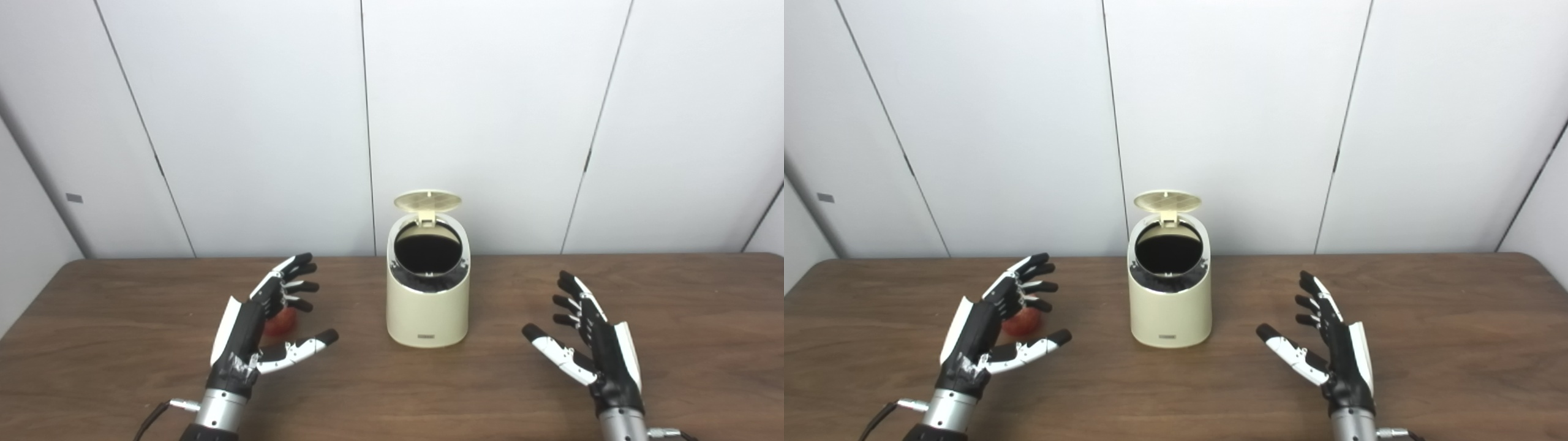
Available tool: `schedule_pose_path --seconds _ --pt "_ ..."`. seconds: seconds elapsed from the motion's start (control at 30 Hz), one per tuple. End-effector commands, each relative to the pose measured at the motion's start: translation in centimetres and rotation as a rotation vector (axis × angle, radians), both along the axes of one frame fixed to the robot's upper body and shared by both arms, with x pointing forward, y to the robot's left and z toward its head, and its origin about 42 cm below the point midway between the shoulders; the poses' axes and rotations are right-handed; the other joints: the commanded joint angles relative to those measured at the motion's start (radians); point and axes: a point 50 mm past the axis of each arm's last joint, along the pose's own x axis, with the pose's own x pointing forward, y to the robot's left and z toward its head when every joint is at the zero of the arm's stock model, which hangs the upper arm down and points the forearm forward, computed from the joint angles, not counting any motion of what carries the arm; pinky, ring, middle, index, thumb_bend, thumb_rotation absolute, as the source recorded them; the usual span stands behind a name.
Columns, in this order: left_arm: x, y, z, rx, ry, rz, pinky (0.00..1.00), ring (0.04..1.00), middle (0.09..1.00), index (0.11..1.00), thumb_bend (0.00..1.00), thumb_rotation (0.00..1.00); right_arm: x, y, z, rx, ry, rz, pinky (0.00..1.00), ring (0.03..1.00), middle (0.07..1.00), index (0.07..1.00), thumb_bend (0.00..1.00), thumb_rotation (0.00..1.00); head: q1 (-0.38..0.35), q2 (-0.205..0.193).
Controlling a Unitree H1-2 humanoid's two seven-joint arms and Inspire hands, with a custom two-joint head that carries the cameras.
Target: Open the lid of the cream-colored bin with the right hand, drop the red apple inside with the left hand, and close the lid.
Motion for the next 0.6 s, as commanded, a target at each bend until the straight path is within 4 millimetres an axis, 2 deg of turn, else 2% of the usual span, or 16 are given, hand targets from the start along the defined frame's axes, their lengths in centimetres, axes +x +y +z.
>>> schedule_pose_path --seconds 0.0,0.1,0.23,0.4,0.47,0.57 --pt "0.2 1.3 3.3 0.118 -0.126 0.131 0.46 0.588 0.703 0.744 0.72 0.00 0.4 -0.9 1.5 -0.004 -0.084 0.010 0.75 0.841 0.903 0.898 0.65 0.47 0.036 -0.001" --pt "-0.2 2.4 4.6 0.274 -0.163 0.250 0.45 0.583 0.685 0.700 0.76 0.00 0.5 -1.6 1.3 -0.015 -0.081 0.009 0.77 0.850 0.905 0.902 0.62 0.46 0.066 -0.001" --pt "-0.5 2.9 5.0 0.351 -0.147 0.344 0.53 0.654 0.708 0.716 0.79 0.03 0.7 -2.1 1.2 -0.025 -0.084 0.022 0.78 0.859 0.913 0.906 0.60 0.44 0.092 -0.004" --pt "-0.2 3.0 4.5 0.459 -0.078 0.487 0.57 0.671 0.717 0.746 0.85 0.15 0.6 -2.3 1.2 -0.045 -0.082 0.030 0.77 0.851 0.908 0.905 0.59 0.44 0.100 -0.002" --pt "0.0 3.0 4.1 0.506 -0.016 0.546 0.59 0.713 0.750 0.772 0.87 0.23 0.5 -2.2 1.4 -0.042 -0.083 0.035 0.76 0.845 0.912 0.901 0.60 0.46 0.101 -0.001" --pt "0.2 3.0 3.4 0.547 0.058 0.592 0.61 0.757 0.780 0.801 0.87 0.28 0.4 -2.2 1.6 -0.043 -0.079 0.037 0.77 0.848 0.917 0.900 0.59 0.46 0.100 0.000"
